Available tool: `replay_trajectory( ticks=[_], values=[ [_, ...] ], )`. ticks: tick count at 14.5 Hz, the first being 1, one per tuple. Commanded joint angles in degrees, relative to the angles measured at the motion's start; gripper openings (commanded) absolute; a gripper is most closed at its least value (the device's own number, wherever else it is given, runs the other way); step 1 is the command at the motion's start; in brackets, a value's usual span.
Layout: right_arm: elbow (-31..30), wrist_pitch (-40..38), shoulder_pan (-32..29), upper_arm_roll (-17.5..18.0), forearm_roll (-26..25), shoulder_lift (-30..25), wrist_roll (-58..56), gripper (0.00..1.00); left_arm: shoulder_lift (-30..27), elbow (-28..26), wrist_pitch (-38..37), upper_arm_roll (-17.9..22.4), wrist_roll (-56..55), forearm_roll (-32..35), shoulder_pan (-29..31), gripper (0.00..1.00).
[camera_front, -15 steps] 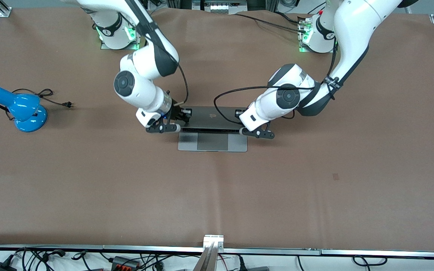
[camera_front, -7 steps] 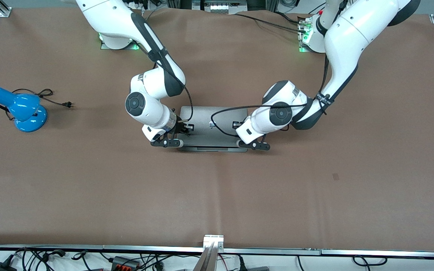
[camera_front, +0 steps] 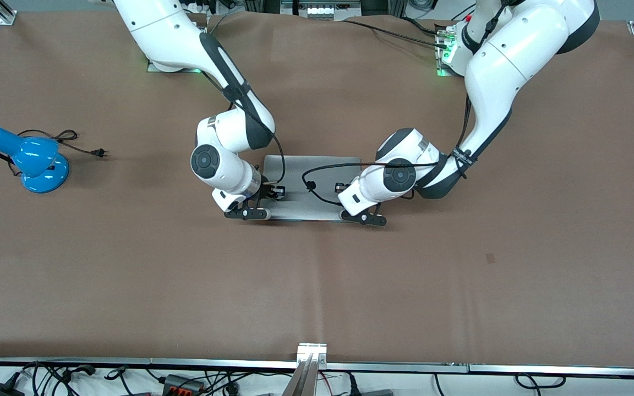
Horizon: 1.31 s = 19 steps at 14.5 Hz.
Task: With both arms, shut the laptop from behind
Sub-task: 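Push the laptop screen down with both grippers until the lid shuts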
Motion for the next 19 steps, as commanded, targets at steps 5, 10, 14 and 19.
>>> replay_trajectory(
  ticks=[5, 10, 14, 19],
  values=[
    [2.2, 0.4, -0.3, 0.2, -2.3, 2.0, 0.3, 0.00, 1.0, 3.4, 0.2, 1.5, -0.7, 1.4, -2.1, 0.00],
    [2.3, 0.4, -0.1, -0.6, -2.4, 1.7, 0.2, 0.00, -3.1, 3.7, -3.4, 1.5, -0.8, 1.4, -1.2, 0.00],
    [2.8, -4.3, 0.5, -4.9, -3.3, -3.5, 0.2, 0.00, -10.7, 5.3, -12.5, 0.5, -0.8, 0.5, 3.1, 0.00],
    [3.0, -15.0, 0.0, -9.5, -14.9, -12.5, 0.0, 0.00, -19.4, 6.2, -24.0, -8.6, -0.7, -1.2, 17.6, 0.00]
  ],
)
